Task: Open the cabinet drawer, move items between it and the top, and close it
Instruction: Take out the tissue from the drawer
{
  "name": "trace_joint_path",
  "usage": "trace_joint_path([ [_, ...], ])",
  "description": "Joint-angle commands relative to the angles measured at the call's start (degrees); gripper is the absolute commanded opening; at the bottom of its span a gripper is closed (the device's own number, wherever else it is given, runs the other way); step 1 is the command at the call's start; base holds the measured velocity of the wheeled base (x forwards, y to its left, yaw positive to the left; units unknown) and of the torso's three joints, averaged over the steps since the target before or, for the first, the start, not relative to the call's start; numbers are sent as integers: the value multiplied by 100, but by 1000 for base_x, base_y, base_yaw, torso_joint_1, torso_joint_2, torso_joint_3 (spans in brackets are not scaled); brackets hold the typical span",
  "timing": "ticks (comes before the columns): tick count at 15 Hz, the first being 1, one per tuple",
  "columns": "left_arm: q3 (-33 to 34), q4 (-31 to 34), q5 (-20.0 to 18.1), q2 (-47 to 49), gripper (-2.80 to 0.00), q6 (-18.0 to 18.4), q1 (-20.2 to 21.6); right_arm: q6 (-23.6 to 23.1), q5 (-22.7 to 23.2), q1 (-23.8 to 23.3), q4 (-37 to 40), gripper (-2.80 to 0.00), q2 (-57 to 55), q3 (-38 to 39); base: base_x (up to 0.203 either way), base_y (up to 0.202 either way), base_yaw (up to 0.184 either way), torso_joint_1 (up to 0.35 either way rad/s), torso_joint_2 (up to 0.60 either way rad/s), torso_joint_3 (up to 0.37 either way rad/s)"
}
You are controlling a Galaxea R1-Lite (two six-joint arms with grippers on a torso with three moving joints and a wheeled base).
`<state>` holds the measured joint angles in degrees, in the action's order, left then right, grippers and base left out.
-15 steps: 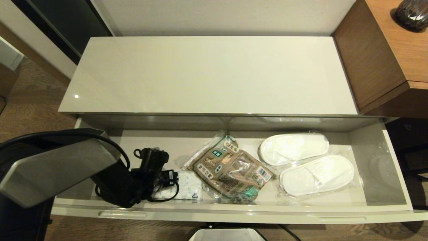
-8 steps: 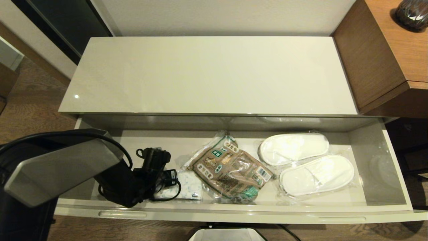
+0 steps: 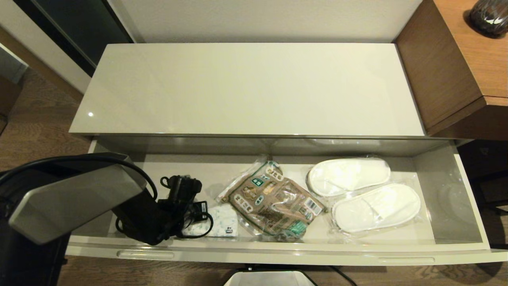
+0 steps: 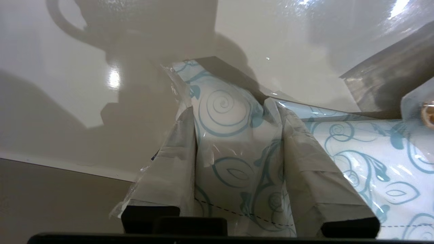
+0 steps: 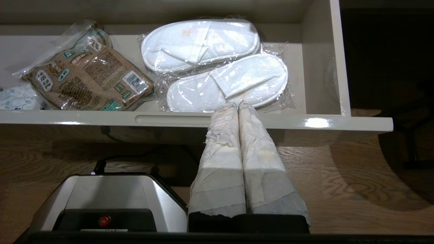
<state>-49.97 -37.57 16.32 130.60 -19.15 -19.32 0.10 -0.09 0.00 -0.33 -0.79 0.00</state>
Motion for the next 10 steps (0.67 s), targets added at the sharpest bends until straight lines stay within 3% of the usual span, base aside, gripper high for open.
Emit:
trace_joint_path([
  [1, -97, 24, -1, -428, -280, 13, 4, -1, 0, 0, -2, -280, -9, 9, 0, 0, 0, 0, 0, 0],
  [4, -232, 539, -9, -1273, -280, 59, 2, -1, 0, 0, -2, -280, -9, 9, 0, 0, 0, 0, 0, 0],
  [7, -415, 1606, -7, -2142, -280, 59, -1, -1, 0, 0, -2, -280, -9, 9, 0, 0, 0, 0, 0, 0],
  [10, -335, 1924, 34, -2675, -280, 59, -16, -1, 0, 0, -2, -280, -9, 9, 0, 0, 0, 0, 0, 0],
])
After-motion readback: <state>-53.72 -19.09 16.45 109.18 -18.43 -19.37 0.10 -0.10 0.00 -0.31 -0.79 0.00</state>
